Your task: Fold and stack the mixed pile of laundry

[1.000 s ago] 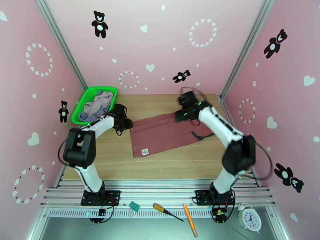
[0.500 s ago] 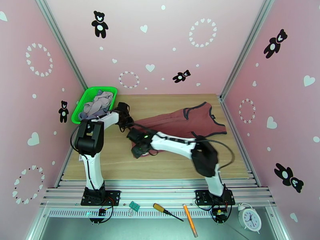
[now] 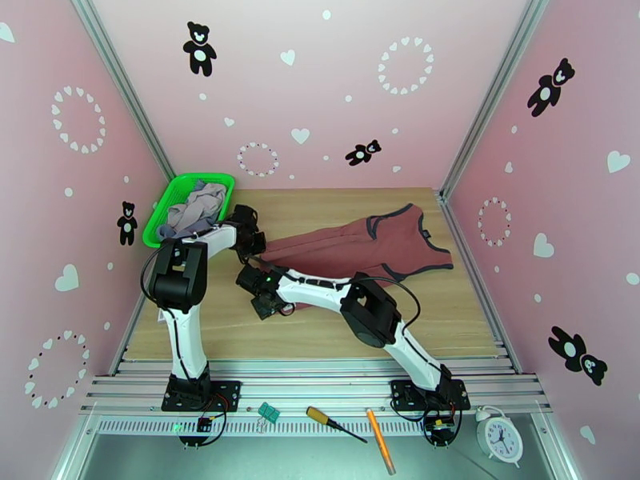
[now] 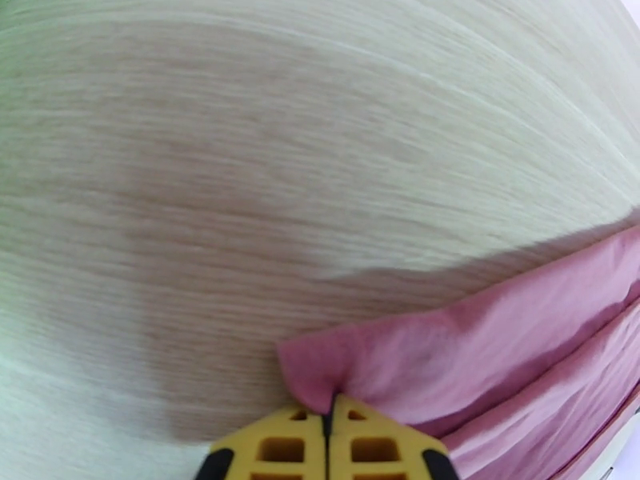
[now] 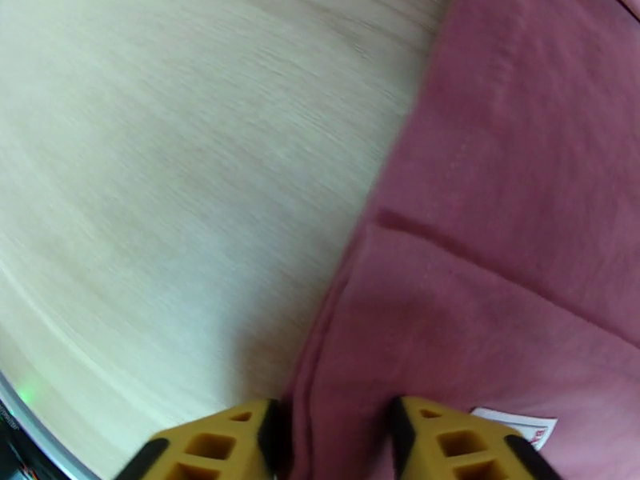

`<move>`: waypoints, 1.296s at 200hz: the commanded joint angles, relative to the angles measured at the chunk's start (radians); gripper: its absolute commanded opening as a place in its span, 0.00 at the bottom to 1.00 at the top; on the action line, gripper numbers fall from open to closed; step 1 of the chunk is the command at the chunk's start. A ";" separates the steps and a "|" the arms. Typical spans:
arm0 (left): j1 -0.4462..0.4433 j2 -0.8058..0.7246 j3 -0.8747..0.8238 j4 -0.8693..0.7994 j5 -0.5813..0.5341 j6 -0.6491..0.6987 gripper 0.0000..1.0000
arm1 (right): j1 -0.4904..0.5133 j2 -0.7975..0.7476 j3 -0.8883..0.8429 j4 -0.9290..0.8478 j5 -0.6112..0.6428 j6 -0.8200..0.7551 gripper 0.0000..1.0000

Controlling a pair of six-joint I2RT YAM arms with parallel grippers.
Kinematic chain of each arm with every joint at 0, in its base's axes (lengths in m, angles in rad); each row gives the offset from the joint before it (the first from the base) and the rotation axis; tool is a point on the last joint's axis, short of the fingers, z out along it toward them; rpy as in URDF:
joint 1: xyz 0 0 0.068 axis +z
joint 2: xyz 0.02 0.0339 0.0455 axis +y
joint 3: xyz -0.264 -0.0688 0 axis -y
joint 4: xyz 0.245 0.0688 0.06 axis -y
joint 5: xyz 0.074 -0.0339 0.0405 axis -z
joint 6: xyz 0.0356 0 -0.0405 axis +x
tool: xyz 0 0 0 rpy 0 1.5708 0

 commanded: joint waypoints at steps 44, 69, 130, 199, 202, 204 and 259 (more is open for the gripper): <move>-0.009 -0.023 -0.191 0.097 0.082 -0.096 0.00 | 0.040 0.119 0.053 -0.061 -0.040 -0.026 0.00; -0.006 -0.094 -0.194 0.075 0.124 -0.106 0.00 | 0.050 0.085 0.093 -0.063 -0.044 -0.050 0.00; -0.087 -0.251 -0.022 -0.130 0.139 -0.067 0.00 | 0.009 -0.205 -0.066 -0.069 0.125 -0.063 0.00; -0.276 -0.141 0.338 -0.305 0.064 -0.058 0.00 | -0.136 -0.608 -0.526 -0.047 0.324 0.003 0.00; -0.283 -0.126 0.358 -0.312 0.059 -0.058 0.00 | -0.144 -0.620 -0.541 -0.046 0.327 0.003 0.00; -0.287 -0.115 0.377 -0.317 0.057 -0.058 0.00 | -0.150 -0.629 -0.555 -0.044 0.332 0.004 0.00; -0.385 0.259 0.928 -0.499 0.021 -0.018 0.00 | -0.293 -0.718 -0.753 0.006 0.373 -0.002 0.00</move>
